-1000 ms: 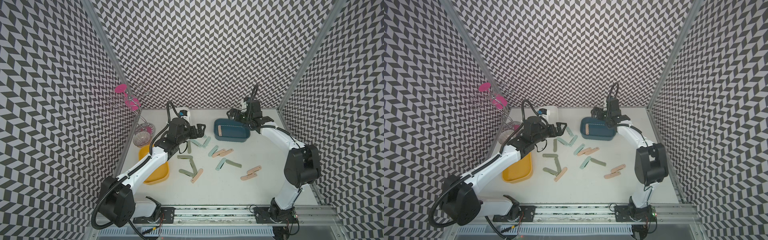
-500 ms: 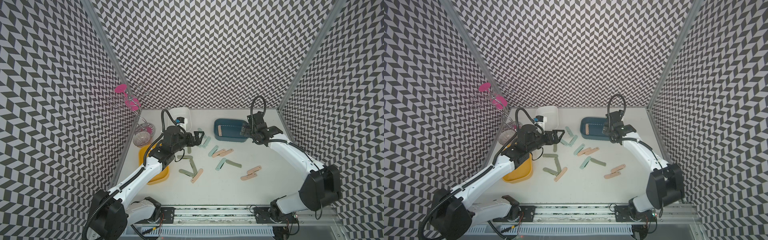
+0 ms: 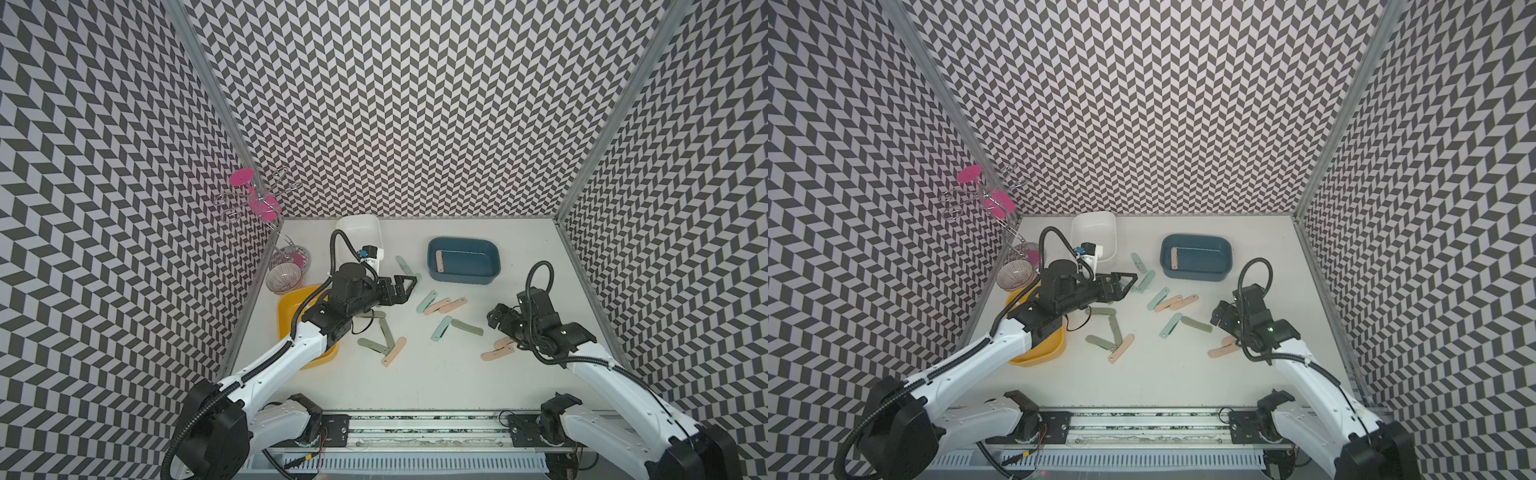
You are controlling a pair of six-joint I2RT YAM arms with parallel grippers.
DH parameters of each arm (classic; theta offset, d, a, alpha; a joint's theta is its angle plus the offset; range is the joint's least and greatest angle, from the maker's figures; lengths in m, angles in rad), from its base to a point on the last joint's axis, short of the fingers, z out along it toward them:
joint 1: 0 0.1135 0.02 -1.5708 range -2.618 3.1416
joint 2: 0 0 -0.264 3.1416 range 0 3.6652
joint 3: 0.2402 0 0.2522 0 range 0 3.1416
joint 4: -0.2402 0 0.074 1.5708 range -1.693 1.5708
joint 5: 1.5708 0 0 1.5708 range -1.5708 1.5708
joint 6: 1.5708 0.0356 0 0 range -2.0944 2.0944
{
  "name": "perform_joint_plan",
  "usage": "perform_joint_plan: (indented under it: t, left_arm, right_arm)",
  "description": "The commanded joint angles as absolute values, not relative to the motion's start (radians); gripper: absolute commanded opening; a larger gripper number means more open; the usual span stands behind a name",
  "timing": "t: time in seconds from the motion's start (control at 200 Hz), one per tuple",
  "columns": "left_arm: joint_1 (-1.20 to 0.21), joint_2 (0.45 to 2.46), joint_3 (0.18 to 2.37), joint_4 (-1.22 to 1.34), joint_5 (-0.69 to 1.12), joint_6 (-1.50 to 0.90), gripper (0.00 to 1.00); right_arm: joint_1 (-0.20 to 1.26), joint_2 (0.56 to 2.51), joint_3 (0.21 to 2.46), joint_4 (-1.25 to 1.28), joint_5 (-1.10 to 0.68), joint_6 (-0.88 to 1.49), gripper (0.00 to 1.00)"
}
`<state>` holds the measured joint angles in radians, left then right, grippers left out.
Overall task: Place the fruit knives into the storage box by color
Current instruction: Pick up the fruit knife from the center of the board.
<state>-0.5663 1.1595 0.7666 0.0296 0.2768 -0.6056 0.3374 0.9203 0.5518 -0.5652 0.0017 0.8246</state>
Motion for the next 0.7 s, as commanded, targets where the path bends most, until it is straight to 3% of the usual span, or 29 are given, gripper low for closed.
perform_joint_plan:
  t: [0.0, 0.491, 0.696]
  left_arm:
    - [-0.593, 1.171, 0.765, 0.078, 0.275, -0.624, 1.00]
    - [-0.614, 1.201, 0.790, 0.057, 0.256, -0.607, 1.00]
    - [-0.614, 1.219, 0.793, 0.058, 0.253, -0.596, 1.00]
  right_arm:
    - [0.341, 0.858, 0.491, -0.492, 0.001, 0.936, 0.93]
    - [0.337, 1.017, 0.433, -0.380, 0.105, 0.956, 0.93]
    - [0.328, 1.120, 0.473, -0.327, 0.113, 0.910, 0.86]
